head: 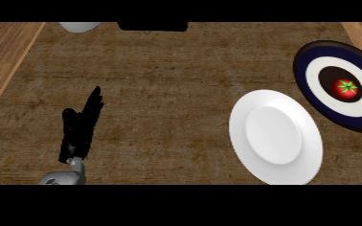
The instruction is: Pick the tomato from the plate and place it in the plate
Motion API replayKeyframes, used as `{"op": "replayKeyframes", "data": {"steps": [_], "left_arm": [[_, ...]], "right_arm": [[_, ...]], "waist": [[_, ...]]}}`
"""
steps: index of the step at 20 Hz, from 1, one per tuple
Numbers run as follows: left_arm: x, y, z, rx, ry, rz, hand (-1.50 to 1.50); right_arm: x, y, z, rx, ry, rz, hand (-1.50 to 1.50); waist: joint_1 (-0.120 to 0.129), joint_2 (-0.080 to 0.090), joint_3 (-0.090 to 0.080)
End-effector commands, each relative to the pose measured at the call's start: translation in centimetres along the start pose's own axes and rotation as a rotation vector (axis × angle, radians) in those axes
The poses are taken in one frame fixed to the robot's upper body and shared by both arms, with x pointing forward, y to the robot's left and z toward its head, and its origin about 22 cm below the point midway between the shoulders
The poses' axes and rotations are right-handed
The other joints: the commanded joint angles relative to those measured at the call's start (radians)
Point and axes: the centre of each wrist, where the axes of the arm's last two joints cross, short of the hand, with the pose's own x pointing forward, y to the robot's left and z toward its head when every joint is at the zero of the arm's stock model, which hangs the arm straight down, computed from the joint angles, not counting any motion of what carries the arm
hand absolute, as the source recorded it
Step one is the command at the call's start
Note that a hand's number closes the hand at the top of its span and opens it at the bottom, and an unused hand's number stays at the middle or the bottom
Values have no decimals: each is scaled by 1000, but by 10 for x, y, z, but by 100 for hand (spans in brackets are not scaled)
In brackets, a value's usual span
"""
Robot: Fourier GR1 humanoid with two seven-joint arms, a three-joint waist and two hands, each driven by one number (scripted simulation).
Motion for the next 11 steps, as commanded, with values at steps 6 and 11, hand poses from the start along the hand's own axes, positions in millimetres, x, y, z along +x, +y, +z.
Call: {"op": "replayKeyframes", "data": {"steps": [6, 11], "left_arm": [[4, -10, -9, -3, -16, 3, 0], [16, -5, -2, -24, -14, 1, 0]], "right_arm": [[-6, -19, 10, -74, 27, 21, -150], [-12, -14, 18, -101, 72, 81, -150]], "waist": [[0, 5, 2], [10, 2, 2]]}}
